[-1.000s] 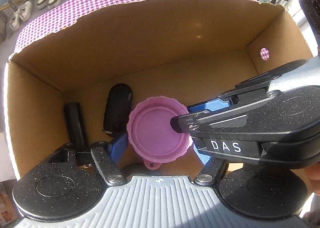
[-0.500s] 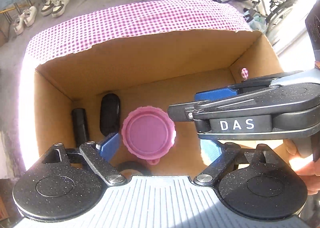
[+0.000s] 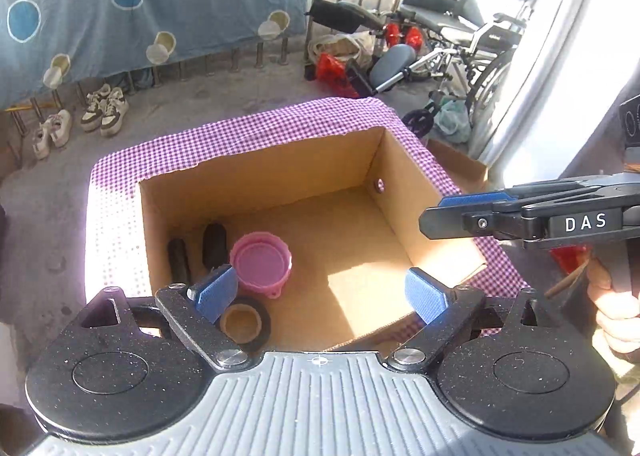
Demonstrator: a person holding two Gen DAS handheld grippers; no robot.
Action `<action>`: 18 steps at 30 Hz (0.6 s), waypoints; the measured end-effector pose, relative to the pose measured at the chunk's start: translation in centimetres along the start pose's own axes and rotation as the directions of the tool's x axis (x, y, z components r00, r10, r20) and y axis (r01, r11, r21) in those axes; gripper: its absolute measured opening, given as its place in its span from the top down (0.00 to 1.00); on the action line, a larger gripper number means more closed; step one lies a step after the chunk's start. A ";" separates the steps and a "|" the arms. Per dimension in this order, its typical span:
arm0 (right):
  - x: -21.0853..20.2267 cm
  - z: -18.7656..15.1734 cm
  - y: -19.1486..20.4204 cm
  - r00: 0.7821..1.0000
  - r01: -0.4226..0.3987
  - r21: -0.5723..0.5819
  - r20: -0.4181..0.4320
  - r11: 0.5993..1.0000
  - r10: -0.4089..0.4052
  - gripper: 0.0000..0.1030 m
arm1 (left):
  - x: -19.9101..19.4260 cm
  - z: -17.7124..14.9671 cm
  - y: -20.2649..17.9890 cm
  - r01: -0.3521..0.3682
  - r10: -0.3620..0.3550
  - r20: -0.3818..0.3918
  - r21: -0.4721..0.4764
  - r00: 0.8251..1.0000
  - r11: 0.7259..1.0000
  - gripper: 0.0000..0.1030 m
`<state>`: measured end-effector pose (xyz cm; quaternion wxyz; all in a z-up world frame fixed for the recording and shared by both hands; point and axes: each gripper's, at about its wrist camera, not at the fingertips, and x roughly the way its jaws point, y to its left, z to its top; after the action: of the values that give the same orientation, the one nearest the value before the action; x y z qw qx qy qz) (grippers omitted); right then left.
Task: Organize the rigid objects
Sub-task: 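Lower the pink lid into the box and open the right gripper, then move the right tool to the gold-patterned jar and grasp it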
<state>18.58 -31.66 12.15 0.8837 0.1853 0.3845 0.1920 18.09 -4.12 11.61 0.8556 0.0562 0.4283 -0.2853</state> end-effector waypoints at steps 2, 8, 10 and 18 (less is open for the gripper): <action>-1.8 -1.6 0.6 0.999 0.008 -0.022 0.053 1.000 -0.007 0.51 | -1.3 -1.3 -0.7 0.014 -0.014 0.047 0.008 0.999 1.000 0.08; -5.5 -9.4 3.1 0.967 0.183 -0.110 0.201 0.977 -0.159 0.50 | -3.6 -6.2 -2.6 0.088 -0.089 0.141 0.014 0.986 0.996 0.06; -5.8 -11.9 3.2 0.958 0.204 -0.085 0.221 0.975 -0.181 0.50 | -3.7 -7.6 -3.2 0.097 -0.097 0.165 0.007 0.981 0.995 0.06; -6.3 -18.3 0.5 0.961 0.175 0.093 0.203 0.980 -0.190 0.50 | -1.0 -12.7 -6.5 0.040 -0.055 0.194 0.085 0.979 0.996 0.06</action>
<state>0.82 -31.01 4.60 0.9260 0.2010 0.3109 0.0746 5.24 -4.73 5.41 0.8836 0.0518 0.3313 -0.3268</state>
